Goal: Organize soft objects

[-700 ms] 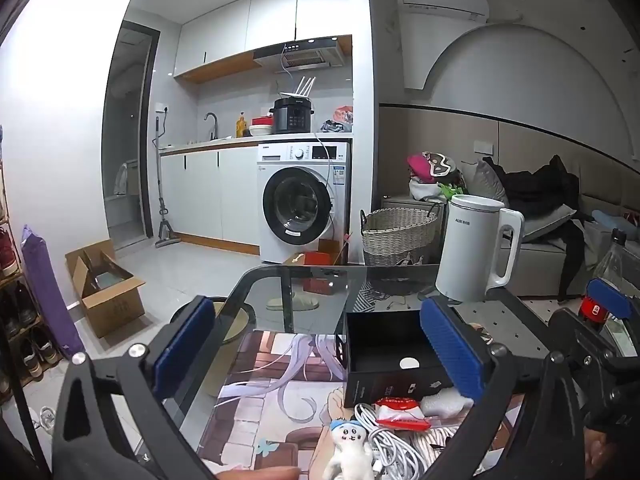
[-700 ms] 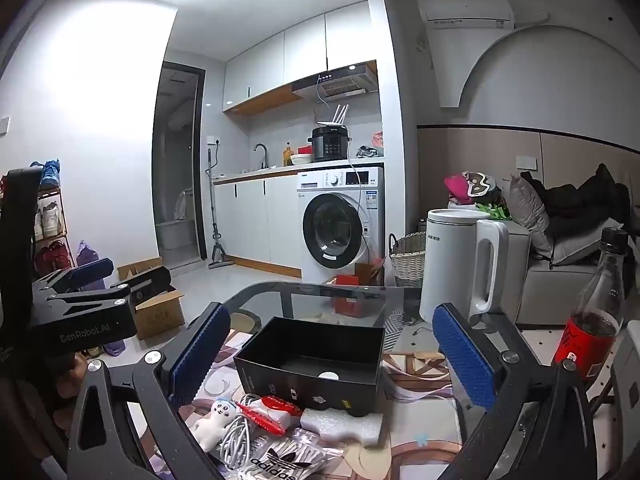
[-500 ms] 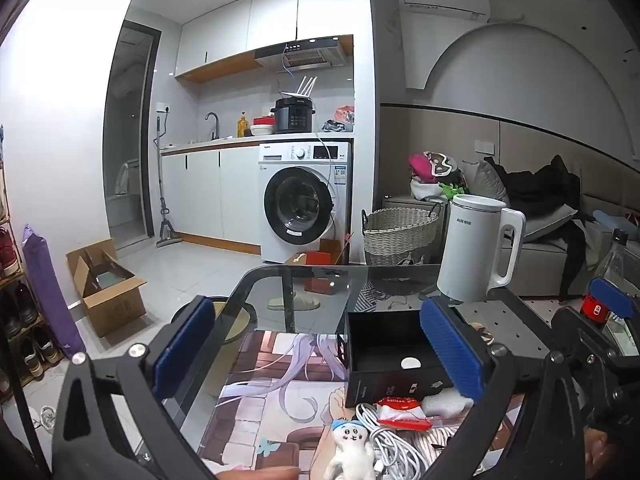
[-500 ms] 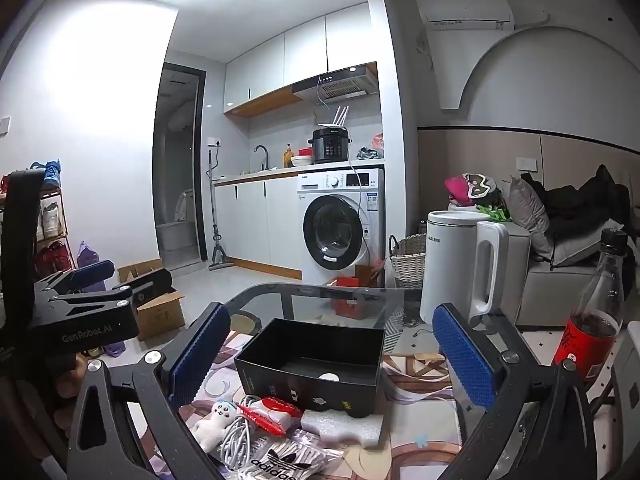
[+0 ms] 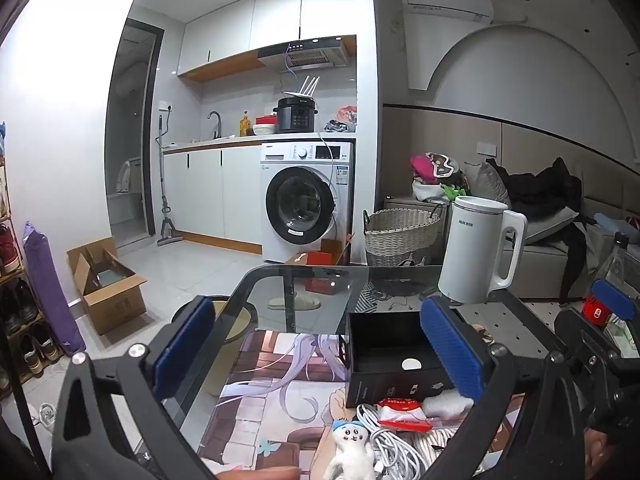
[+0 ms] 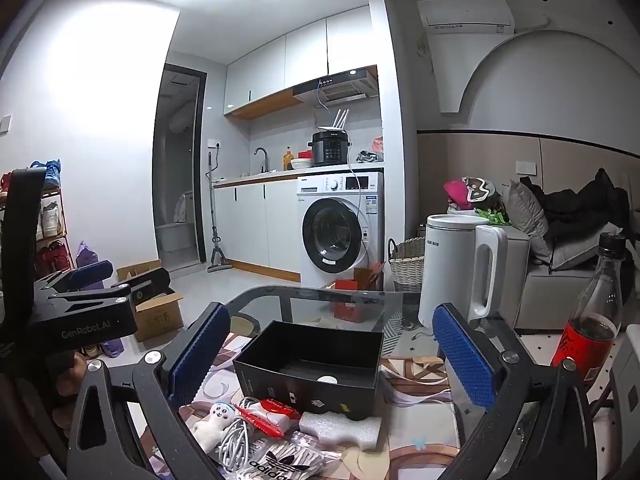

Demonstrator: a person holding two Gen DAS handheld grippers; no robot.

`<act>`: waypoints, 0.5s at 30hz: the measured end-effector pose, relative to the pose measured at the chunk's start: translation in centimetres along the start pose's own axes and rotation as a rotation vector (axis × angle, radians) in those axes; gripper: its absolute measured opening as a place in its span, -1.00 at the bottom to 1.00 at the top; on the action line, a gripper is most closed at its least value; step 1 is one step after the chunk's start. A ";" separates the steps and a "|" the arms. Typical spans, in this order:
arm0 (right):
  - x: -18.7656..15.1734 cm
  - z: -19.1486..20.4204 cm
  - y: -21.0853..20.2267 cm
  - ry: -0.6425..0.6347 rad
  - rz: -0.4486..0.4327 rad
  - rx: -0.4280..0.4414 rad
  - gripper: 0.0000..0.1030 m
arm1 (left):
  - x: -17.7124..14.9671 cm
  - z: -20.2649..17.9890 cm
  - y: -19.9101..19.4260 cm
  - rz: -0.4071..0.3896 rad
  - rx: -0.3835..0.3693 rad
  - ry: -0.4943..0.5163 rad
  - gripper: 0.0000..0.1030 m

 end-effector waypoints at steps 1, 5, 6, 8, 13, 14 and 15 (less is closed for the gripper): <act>0.0 0.0 0.0 0.000 -0.001 0.001 1.00 | 0.0 0.0 0.0 0.001 -0.001 -0.001 1.00; -0.1 -0.1 0.2 -0.002 -0.001 0.000 1.00 | -0.1 0.0 0.1 0.005 0.000 -0.001 1.00; -0.1 -0.1 0.2 -0.004 -0.001 0.000 1.00 | -0.2 0.1 0.1 0.007 0.001 -0.001 1.00; -0.1 -0.1 0.2 -0.005 -0.003 -0.001 1.00 | -0.2 0.1 0.2 0.008 0.003 -0.003 1.00; -0.1 -0.1 0.2 -0.006 -0.003 0.000 1.00 | -0.3 0.2 0.2 0.008 0.005 -0.004 1.00; -0.1 -0.1 0.3 -0.007 -0.002 0.000 1.00 | -0.3 0.2 0.2 0.008 0.004 -0.004 1.00; -0.1 -0.1 0.2 -0.006 -0.003 0.000 1.00 | -0.3 0.1 0.2 0.010 0.004 -0.004 1.00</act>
Point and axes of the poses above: each gripper's, at about its wrist camera, not at the fingertips, and y roughly the way its jaws point, z to its left, x to its top, the point moved 10 cm from there along y, roughly the way its jaws point, and after that the axes turned 9 degrees about -y, right-handed, at the moved point
